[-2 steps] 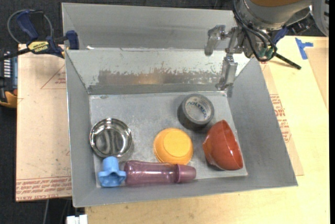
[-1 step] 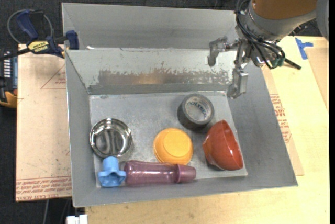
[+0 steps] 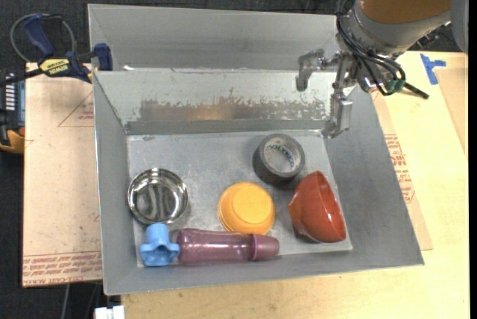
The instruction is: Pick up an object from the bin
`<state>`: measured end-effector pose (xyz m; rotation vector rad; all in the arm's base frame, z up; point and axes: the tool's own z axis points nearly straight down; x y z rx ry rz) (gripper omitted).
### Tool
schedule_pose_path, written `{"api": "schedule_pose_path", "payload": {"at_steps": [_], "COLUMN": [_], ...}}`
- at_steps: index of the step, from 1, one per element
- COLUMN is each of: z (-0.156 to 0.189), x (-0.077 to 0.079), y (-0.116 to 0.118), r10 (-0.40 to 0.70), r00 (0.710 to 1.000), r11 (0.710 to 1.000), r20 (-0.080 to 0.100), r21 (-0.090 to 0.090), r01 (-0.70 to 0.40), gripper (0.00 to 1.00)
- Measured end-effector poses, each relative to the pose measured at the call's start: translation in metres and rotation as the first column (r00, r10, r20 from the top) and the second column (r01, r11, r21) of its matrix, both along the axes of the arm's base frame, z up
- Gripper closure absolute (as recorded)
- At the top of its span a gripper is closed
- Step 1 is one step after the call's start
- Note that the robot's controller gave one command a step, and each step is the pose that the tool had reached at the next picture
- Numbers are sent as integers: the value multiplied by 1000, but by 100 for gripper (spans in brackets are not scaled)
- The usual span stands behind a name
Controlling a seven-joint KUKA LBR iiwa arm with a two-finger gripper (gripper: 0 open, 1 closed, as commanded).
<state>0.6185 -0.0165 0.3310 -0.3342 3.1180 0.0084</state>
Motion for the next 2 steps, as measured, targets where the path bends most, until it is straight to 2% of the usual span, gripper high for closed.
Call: {"api": "schedule_pose_path", "payload": {"at_steps": [1,2], "z": [26,-7], "x": [10,2], "y": [-39,-9], "r10": [277,0], "r00": [961,1000], "r11": [961,1000], "r20": [7,5], "r21": [-3,4], "r01": [-277,0], "gripper": [0,0]}}
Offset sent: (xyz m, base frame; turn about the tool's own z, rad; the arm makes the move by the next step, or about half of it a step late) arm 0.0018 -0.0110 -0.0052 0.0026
